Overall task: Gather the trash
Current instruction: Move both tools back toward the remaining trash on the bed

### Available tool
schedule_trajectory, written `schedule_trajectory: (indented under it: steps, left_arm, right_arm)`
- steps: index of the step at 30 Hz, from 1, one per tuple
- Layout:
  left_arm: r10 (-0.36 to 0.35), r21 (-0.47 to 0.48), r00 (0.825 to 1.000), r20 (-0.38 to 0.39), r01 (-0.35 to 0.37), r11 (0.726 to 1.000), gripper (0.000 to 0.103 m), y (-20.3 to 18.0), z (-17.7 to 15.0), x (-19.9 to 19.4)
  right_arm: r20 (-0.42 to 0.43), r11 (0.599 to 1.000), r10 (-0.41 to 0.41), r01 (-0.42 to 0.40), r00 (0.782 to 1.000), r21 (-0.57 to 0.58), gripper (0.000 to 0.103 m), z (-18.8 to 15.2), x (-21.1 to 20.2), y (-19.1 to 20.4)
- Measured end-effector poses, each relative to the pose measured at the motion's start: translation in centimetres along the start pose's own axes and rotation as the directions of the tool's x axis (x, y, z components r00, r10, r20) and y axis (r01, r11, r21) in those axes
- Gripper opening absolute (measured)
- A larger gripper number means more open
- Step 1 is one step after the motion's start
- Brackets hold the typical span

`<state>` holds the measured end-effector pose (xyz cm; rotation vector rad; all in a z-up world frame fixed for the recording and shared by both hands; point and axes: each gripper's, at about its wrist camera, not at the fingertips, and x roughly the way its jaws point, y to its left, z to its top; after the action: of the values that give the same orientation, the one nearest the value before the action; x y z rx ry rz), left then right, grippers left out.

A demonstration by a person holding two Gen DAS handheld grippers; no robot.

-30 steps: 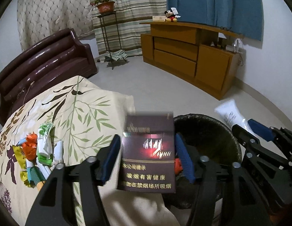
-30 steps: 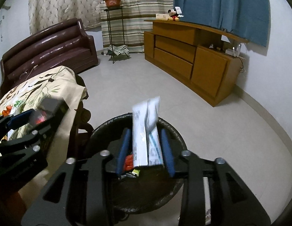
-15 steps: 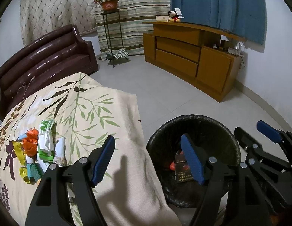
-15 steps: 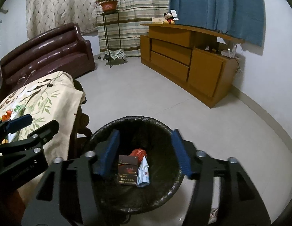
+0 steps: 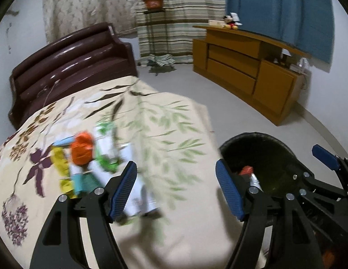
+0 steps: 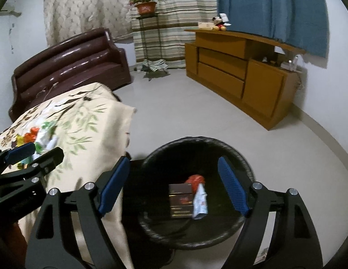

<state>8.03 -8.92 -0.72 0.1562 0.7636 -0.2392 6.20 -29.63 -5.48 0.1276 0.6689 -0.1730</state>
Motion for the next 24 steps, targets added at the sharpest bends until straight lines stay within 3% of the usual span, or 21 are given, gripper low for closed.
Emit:
schedule_trajectory:
  steps: [14, 24]
  left_arm:
    - [0.156, -0.166, 0.988, -0.023, -0.157, 0.973, 0.071, 10.8, -1.4, -1.8]
    - [0.202, -0.243, 0.975, -0.094, -0.219, 0.945, 0.071, 15.5, -1.9, 0.4]
  right_arm:
    - [-0.016, 0.984, 0.091, -0.092, 0.996, -0.151, 0.079, 0.5, -0.5, 8.1]
    - [-0.04, 0.975, 0.129, -0.134, 0.991, -0.178, 0.079, 1.0, 0.3, 11.5]
